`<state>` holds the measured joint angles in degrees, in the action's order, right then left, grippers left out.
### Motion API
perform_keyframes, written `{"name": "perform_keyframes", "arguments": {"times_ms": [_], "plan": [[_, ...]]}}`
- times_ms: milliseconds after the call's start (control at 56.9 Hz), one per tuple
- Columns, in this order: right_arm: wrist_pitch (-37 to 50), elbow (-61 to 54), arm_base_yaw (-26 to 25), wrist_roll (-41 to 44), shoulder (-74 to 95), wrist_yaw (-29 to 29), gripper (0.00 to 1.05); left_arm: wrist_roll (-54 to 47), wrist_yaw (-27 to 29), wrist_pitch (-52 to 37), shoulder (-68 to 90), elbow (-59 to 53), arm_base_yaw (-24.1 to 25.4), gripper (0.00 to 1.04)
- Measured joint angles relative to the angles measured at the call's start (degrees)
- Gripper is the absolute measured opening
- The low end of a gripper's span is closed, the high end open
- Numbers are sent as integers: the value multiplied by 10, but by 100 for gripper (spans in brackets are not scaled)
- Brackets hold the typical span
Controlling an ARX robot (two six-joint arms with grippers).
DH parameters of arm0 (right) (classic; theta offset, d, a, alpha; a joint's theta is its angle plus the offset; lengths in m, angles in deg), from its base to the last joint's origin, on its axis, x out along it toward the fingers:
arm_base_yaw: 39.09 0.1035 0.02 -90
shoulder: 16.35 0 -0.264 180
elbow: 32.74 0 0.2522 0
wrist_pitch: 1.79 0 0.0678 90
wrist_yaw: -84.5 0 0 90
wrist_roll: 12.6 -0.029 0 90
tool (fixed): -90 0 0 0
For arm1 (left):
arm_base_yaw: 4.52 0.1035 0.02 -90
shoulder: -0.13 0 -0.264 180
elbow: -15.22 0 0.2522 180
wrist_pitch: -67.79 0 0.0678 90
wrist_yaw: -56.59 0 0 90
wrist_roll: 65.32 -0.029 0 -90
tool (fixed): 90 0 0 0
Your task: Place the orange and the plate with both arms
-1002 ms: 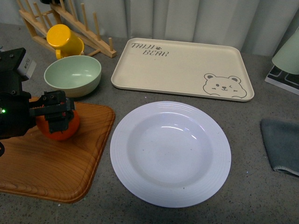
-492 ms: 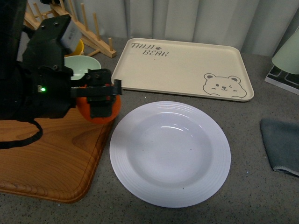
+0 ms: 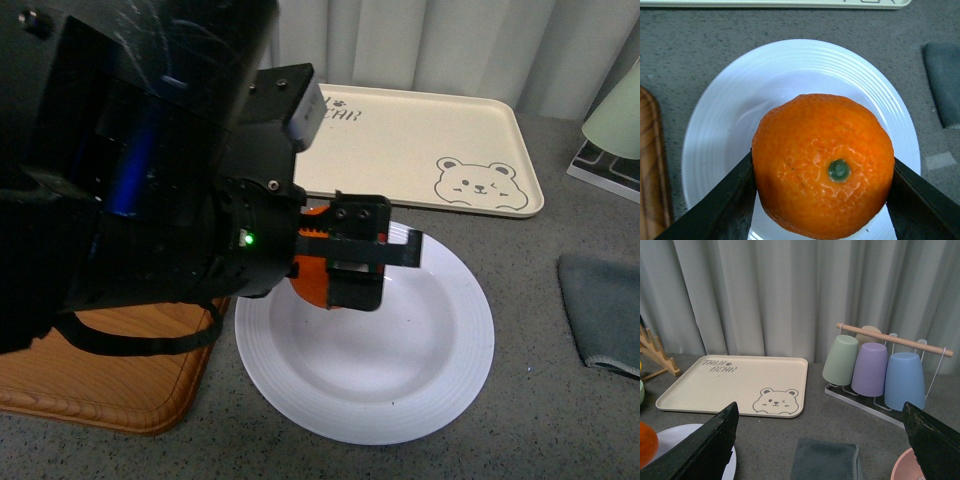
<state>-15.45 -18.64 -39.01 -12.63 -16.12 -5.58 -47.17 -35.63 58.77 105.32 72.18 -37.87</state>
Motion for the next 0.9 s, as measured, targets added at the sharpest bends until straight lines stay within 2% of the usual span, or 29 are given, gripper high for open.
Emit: {"name": "perform_keyframes", "arguments": {"times_ms": [193,650,809,897], "plan": [[0,0,0,0,0,0,95,19,0,-20,31,3,-20,65],[0,0,0,0,0,0,95,30,20,-35,95,9,-14,65],[0,0,0,0,0,0,95,29,23,-35,83,9,-11,100],[0,0,0,0,0,0,95,30,27,-36,66,7,-9,98]]}}
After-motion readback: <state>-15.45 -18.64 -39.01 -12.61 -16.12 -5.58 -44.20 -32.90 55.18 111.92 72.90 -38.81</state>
